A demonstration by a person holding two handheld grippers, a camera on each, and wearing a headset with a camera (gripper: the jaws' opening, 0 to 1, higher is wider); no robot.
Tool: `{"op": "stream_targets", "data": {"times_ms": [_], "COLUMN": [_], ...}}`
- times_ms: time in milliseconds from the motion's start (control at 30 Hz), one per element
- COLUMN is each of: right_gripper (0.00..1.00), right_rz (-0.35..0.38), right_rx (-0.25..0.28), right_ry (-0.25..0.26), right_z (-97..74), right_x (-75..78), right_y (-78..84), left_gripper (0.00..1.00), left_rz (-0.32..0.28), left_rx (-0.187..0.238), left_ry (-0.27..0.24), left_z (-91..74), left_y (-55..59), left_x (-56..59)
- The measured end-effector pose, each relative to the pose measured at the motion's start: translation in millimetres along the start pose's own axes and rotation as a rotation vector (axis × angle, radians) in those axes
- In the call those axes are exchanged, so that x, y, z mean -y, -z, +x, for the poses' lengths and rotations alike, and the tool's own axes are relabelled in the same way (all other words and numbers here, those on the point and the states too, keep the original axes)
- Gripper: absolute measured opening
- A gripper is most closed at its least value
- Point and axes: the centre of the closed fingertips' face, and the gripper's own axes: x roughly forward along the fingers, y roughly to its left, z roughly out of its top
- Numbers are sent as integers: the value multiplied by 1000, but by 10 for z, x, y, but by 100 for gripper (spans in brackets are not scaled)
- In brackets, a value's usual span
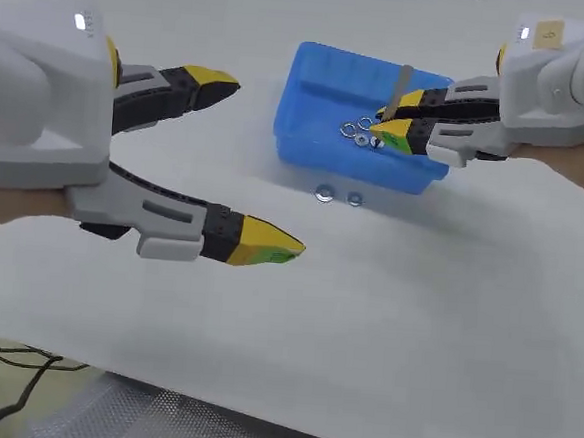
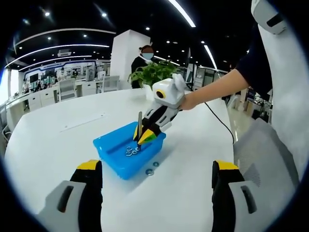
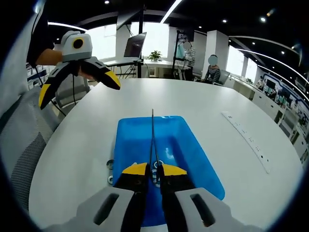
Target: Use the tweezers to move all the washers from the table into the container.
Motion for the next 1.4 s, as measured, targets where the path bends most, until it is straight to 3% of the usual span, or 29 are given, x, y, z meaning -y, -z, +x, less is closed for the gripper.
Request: {"op": "stream_targets", "data": {"times_ms": [500, 833, 900, 967, 1100, 1233, 1400], "right_gripper": [11, 10, 9, 8, 8, 8, 8], "right_rz": [12, 22, 27, 24, 9, -15, -27], "right_rx": [3, 32, 35, 33, 22, 16, 22], "right_ry": [-2, 22, 21, 21, 11, 6, 2], "right_z": [-47, -130, -149, -155, -174, -167, -183], "right_x": [-1, 52, 42, 32, -49, -85, -112], "right_y": [9, -95, -114, -107, -129, -152, -207], "left_gripper": [99, 99, 98, 93, 88, 83, 75], "left_rz": [-10, -7, 0, 24, 32, 81, 106], "left_rx": [0, 5, 12, 48, 97, 84, 96], "left_ry": [1, 1, -3, -25, -12, 39, 98], "left_z": [-16, -4, 16, 59, 226, 491, 678], "left_y": [0, -41, -88, -217, -424, -500, -620], "left_x": [20, -7, -15, -52, -131, -258, -255]}}
